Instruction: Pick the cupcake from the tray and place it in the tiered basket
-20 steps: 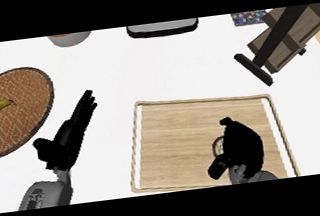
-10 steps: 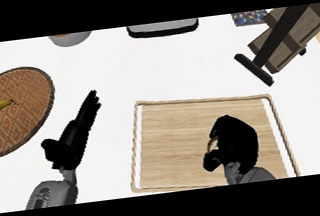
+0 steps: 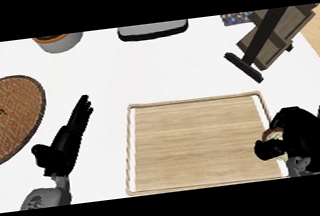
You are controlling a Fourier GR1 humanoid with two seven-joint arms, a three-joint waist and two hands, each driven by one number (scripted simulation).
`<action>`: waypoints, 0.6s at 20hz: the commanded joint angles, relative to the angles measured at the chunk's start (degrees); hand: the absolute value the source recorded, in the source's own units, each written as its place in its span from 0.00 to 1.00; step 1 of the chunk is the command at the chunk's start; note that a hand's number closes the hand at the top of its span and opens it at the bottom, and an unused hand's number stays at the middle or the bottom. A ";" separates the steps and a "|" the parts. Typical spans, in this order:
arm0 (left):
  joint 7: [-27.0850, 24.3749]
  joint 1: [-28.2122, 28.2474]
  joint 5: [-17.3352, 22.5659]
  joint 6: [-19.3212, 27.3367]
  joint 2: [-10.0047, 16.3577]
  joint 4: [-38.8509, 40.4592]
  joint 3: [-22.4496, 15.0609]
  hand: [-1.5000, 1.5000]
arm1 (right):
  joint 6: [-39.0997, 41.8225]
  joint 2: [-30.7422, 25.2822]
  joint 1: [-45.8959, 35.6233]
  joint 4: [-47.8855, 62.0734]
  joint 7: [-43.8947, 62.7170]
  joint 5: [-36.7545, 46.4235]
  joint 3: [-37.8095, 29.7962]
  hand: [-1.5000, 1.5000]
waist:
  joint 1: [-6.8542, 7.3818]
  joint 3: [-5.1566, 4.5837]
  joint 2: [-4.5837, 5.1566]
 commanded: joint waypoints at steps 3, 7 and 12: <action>-0.09 2.13 0.35 0.71 -0.28 -1.84 0.38 0.50 | 6.90 -14.08 3.08 -12.33 -0.26 -11.30 -22.78 1.00 | -2.05 -0.02 -0.65; 0.05 1.17 -0.02 0.97 0.07 0.15 1.06 0.50 | 6.24 -15.13 -2.50 -19.58 -2.74 -24.86 -35.60 1.00 | -1.21 0.02 -0.41; -0.20 -0.68 0.35 -1.32 0.26 0.34 0.46 0.50 | 13.82 -27.15 -11.03 -21.41 -2.00 -34.68 -48.20 1.00 | 1.57 -0.01 0.27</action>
